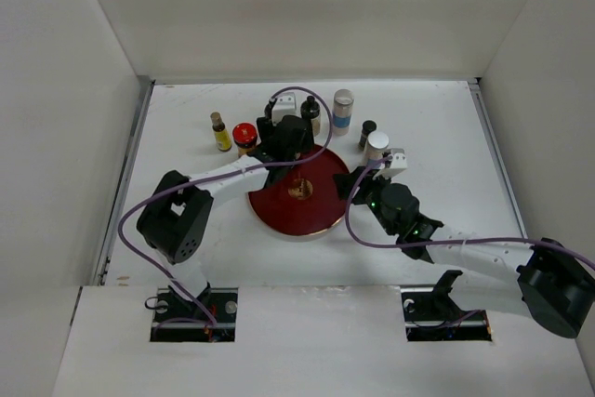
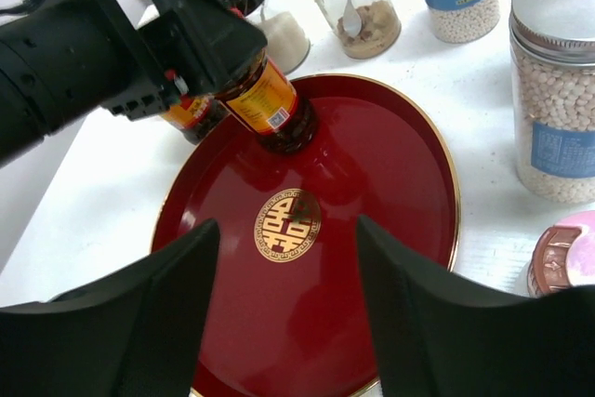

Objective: Organize the condiment bottles

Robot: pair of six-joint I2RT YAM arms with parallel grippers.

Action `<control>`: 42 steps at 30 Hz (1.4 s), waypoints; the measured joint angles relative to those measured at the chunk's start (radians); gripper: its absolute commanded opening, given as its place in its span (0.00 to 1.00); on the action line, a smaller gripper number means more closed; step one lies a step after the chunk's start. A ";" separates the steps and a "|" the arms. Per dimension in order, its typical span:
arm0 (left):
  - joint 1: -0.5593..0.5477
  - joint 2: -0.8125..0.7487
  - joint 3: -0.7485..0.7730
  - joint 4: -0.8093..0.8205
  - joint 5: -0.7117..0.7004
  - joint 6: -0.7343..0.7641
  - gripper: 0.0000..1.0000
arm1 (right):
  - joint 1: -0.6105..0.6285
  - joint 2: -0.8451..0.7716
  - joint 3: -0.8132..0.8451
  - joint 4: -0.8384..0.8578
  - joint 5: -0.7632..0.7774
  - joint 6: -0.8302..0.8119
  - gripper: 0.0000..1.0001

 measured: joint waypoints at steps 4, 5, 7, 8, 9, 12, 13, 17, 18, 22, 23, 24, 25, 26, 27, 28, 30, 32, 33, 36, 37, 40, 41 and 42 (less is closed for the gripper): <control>-0.002 -0.030 -0.002 0.036 -0.002 0.014 0.86 | -0.001 0.002 0.000 0.003 0.000 0.001 0.73; -0.002 -0.050 -0.008 0.043 -0.002 0.019 0.86 | -0.001 0.006 0.000 0.008 0.000 0.001 0.74; -0.002 -0.112 -0.028 0.056 -0.007 0.030 0.85 | -0.001 0.013 0.000 0.008 0.000 0.001 0.76; -0.002 -0.147 -0.040 0.060 -0.012 0.034 0.84 | -0.001 0.017 0.000 0.009 0.000 0.001 0.76; 0.000 -0.188 -0.053 0.063 -0.017 0.038 0.84 | -0.001 0.021 0.000 0.010 0.000 0.001 0.76; 0.023 -0.303 -0.095 0.072 -0.034 0.042 0.84 | -0.001 0.031 0.000 0.010 0.000 0.001 0.79; 0.040 -0.337 -0.113 0.073 -0.043 0.040 0.84 | -0.001 0.031 0.000 0.010 0.000 0.001 0.79; 0.119 -0.414 -0.186 0.053 -0.069 0.019 0.88 | -0.001 0.032 0.000 0.014 -0.001 0.002 0.87; 0.139 -0.418 -0.203 0.043 -0.073 0.015 0.88 | -0.001 0.032 0.000 0.014 -0.001 0.003 0.89; 0.186 -0.391 -0.233 -0.003 -0.052 0.010 0.90 | -0.001 0.050 0.000 0.021 -0.004 0.002 0.93; 0.190 -0.378 -0.233 -0.005 -0.041 0.010 0.90 | -0.001 0.057 0.000 0.021 -0.005 0.002 0.93; 0.195 -0.361 -0.233 -0.003 -0.024 0.011 0.90 | -0.001 0.063 0.000 0.020 -0.007 0.002 0.94; 0.197 -0.343 -0.233 -0.002 -0.011 0.013 0.91 | -0.001 0.066 0.000 0.021 -0.008 0.001 0.94; 0.202 -0.323 -0.233 -0.002 0.003 0.015 0.91 | -0.001 0.066 0.000 0.021 -0.008 0.001 0.94; 0.204 -0.304 -0.233 -0.002 0.013 0.018 0.91 | -0.001 0.066 0.000 0.021 -0.009 0.001 0.94; 0.207 -0.284 -0.233 -0.002 0.026 0.020 0.91 | -0.001 0.066 0.000 0.022 -0.010 0.000 0.94; 0.214 -0.247 -0.232 -0.002 0.042 0.025 0.91 | -0.001 0.066 0.000 0.021 -0.011 0.000 0.94; 0.226 -0.221 -0.232 -0.002 0.049 0.028 0.90 | -0.001 0.066 0.000 0.022 -0.011 0.000 0.94; 0.233 -0.210 -0.230 -0.002 0.051 0.029 0.89 | -0.001 0.066 0.000 0.021 -0.012 0.000 0.94; 0.246 -0.191 -0.227 -0.001 0.047 0.030 0.88 | -0.001 0.066 0.000 0.021 -0.013 0.000 0.94; 0.249 -0.185 -0.225 0.001 0.047 0.030 0.87 | -0.001 0.066 0.000 0.022 -0.013 0.000 0.94; 0.253 -0.161 -0.214 0.024 0.043 0.036 0.85 | -0.001 0.072 0.000 0.022 -0.019 -0.001 0.94; 0.253 -0.153 -0.211 0.034 0.043 0.040 0.84 | -0.001 0.075 0.000 0.021 -0.021 -0.001 0.94; 0.253 -0.146 -0.210 0.043 0.043 0.044 0.83 | -0.001 0.077 0.000 0.021 -0.022 -0.001 0.94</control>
